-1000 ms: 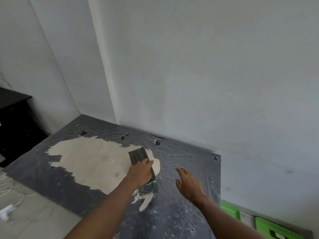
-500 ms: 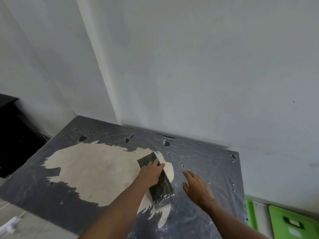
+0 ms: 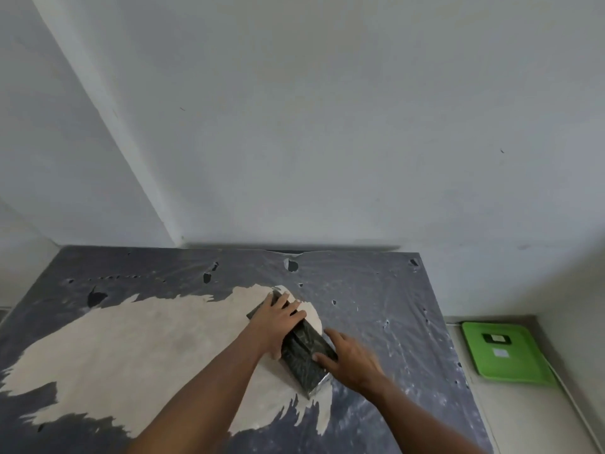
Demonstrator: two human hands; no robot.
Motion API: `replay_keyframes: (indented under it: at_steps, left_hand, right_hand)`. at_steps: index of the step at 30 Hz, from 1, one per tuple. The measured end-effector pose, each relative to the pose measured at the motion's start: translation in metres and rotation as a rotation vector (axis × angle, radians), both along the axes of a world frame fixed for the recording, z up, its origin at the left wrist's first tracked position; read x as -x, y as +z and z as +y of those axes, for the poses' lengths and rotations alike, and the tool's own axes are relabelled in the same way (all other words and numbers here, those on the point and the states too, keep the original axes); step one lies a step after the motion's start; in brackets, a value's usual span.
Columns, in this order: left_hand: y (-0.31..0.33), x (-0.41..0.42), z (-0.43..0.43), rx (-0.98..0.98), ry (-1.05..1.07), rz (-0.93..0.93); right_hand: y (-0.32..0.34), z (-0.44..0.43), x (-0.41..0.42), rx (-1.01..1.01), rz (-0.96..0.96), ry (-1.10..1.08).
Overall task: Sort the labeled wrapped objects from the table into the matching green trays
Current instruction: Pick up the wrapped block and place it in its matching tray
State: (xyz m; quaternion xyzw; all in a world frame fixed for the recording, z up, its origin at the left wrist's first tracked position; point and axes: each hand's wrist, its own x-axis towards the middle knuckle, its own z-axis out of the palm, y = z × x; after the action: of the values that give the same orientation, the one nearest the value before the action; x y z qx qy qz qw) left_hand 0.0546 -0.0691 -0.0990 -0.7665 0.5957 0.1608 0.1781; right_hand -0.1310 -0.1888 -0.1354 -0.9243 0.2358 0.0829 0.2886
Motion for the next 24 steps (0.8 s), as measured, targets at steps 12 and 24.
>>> replay_keyframes:
  at_steps: [12,24]
  left_hand:
    - [-0.008,0.044,-0.027,0.326,0.218,-0.098]
    - [-0.031,0.045,0.001,0.307,0.290,0.083]
  right_hand:
    - [0.011,-0.036,0.010,0.236,-0.112,-0.067]
    - [-0.006,-0.034,0.038,0.335,-0.165,0.096]
